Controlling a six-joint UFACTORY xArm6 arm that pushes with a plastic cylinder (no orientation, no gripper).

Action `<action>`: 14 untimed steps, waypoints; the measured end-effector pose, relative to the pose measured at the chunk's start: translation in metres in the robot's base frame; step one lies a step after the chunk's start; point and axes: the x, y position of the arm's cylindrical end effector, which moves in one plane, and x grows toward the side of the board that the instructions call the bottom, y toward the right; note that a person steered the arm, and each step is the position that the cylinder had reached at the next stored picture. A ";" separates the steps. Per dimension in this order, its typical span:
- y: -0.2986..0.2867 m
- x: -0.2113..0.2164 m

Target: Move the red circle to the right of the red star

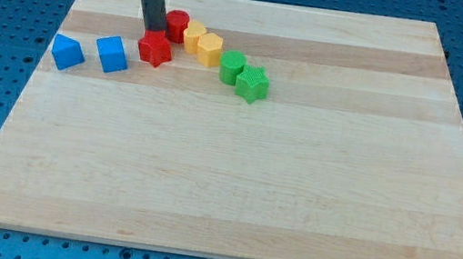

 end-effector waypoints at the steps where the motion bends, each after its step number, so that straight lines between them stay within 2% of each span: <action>1: 0.000 0.015; 2: 0.000 0.006; 3: -0.012 -0.035; 4: 0.009 -0.063; 5: 0.030 -0.066; 6: 0.034 -0.061; 8: 0.051 -0.023; 10: 0.092 -0.014; 14: 0.091 0.000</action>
